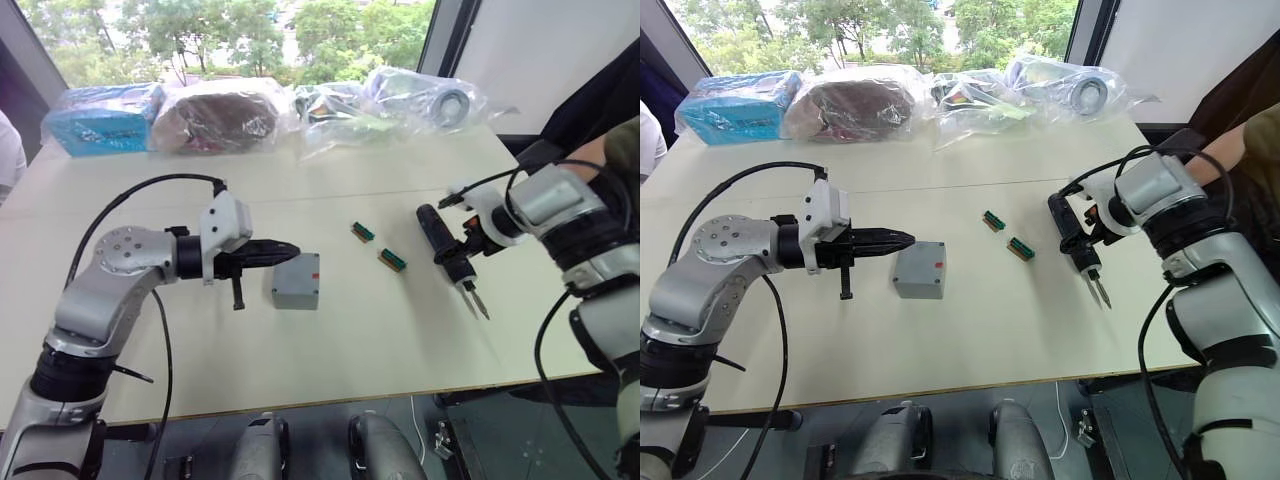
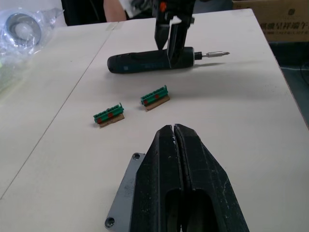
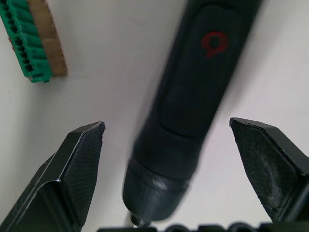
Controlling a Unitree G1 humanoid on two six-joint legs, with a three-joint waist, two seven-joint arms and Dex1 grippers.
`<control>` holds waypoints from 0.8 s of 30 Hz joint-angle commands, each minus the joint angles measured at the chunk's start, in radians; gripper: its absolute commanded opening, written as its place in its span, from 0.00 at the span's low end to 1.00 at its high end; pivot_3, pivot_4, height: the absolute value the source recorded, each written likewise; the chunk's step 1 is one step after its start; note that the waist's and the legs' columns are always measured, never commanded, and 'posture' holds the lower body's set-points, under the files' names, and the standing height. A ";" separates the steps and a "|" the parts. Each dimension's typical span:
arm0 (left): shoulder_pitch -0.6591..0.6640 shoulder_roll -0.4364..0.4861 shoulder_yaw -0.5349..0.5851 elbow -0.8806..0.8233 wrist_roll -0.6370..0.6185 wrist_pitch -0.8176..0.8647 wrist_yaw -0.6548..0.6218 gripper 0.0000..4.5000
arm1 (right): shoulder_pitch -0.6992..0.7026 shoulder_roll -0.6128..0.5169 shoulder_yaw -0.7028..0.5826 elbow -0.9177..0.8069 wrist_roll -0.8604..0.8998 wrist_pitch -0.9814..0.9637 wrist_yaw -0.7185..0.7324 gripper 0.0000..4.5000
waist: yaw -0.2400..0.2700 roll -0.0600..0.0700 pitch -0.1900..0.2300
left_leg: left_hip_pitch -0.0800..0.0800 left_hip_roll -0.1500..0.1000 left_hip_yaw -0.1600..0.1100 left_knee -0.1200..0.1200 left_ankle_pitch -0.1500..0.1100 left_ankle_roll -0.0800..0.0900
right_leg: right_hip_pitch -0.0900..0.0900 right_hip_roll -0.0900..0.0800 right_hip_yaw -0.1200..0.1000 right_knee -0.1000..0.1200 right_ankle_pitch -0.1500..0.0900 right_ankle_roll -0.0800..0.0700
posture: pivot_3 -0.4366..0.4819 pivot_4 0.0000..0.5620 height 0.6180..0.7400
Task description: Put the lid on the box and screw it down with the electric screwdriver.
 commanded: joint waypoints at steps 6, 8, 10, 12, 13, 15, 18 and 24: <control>0.028 0.023 0.037 -0.065 -0.015 0.013 0.039 0.00 | -0.073 0.091 -0.009 0.232 -0.129 -0.124 0.055 0.67 | -0.003 0.000 0.000 | 0.000 0.000 0.000 0.000 0.000 0.000 | 0.000 0.000 0.000 0.001 0.000 0.000 | 0.48 0.27 1.00; 0.042 0.032 0.048 -0.067 -0.015 0.014 0.041 0.00 | -0.094 0.110 -0.031 0.256 -0.142 -0.127 0.049 0.50 | -0.004 0.000 0.000 | 0.000 0.000 0.000 0.000 0.000 0.000 | 0.000 0.000 0.000 0.001 0.000 0.000 | 0.48 0.27 1.00; 0.056 0.045 0.055 -0.058 -0.007 0.011 0.042 0.00 | -0.140 0.123 -0.089 0.260 -0.135 -0.105 0.018 0.42 | -0.007 0.000 0.000 | 0.000 0.000 0.000 0.000 0.000 0.000 | 0.000 0.000 0.000 0.001 0.000 0.000 | 0.48 0.27 1.00; 0.069 0.054 0.062 -0.051 -0.009 0.013 0.043 0.00 | -0.168 0.116 -0.141 0.199 -0.123 -0.087 0.013 0.41 | -0.010 0.003 0.002 | 0.001 0.000 0.000 0.000 0.000 0.000 | 0.000 0.000 0.000 0.001 0.000 0.000 | 0.48 0.27 1.00; 0.074 0.058 0.065 -0.049 -0.011 0.012 0.042 0.00 | -0.172 0.113 -0.156 0.171 -0.120 -0.081 0.017 0.40 | -0.009 0.004 0.003 | 0.000 0.000 0.001 0.000 0.000 0.000 | -0.001 0.000 0.001 0.002 0.000 0.000 | 0.48 0.27 1.00; 0.090 0.072 0.065 -0.015 0.008 -0.006 0.031 0.00 | -0.149 0.093 -0.271 -0.066 -0.052 -0.043 0.012 0.40 | -0.007 0.005 0.003 | -0.001 0.000 0.001 0.000 0.000 0.000 | -0.002 0.000 0.001 0.003 0.000 0.000 | 0.48 0.27 1.00; 0.098 0.084 0.062 0.019 0.022 -0.028 0.017 0.00 | -0.081 0.120 -0.474 -0.342 0.041 -0.004 -0.064 0.40 | -0.008 0.008 0.005 | -0.002 0.000 0.000 -0.002 0.000 0.000 | -0.006 0.000 0.002 0.005 0.000 0.000 | 0.48 0.27 1.00; 0.077 0.096 0.046 0.072 0.032 -0.040 -0.016 0.00 | 0.167 0.437 -0.851 -0.885 0.245 -0.153 -0.320 0.40 | 0.002 0.005 0.003 | -0.002 0.001 -0.001 -0.002 0.000 0.000 | -0.003 0.000 -0.001 0.003 0.000 0.000 | 0.48 0.27 1.00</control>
